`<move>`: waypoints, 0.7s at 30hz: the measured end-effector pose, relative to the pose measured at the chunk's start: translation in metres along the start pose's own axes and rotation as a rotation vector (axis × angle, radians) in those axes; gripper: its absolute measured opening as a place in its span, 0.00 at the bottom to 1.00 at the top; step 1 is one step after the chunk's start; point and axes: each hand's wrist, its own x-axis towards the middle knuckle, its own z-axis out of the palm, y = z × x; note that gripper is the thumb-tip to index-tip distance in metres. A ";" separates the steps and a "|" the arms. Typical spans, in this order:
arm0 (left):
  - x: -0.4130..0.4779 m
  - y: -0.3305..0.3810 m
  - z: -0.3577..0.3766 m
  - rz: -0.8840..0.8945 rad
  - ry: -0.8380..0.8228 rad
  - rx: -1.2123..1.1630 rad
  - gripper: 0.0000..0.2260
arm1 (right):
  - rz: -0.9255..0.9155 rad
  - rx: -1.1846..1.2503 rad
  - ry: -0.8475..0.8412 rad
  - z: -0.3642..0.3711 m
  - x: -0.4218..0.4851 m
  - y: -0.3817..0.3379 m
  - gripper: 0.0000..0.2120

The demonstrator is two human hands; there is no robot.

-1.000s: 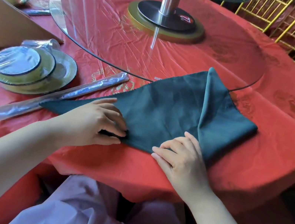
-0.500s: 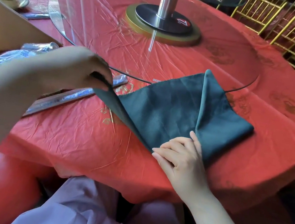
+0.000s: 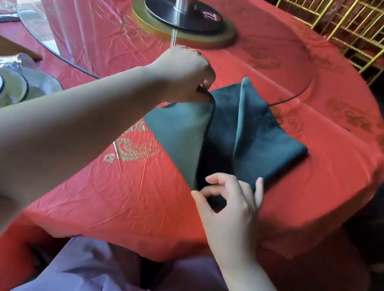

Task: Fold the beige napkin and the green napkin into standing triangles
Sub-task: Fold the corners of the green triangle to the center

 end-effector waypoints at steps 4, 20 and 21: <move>0.024 0.006 0.010 -0.185 -0.001 -0.214 0.06 | 0.112 0.011 0.047 -0.003 0.007 0.006 0.14; 0.076 0.017 0.065 -0.484 -0.014 -0.840 0.31 | 0.086 -0.042 0.017 -0.002 0.012 0.028 0.08; 0.077 0.018 0.068 -0.478 -0.021 -0.804 0.31 | 0.090 -0.042 0.020 -0.003 0.013 0.028 0.07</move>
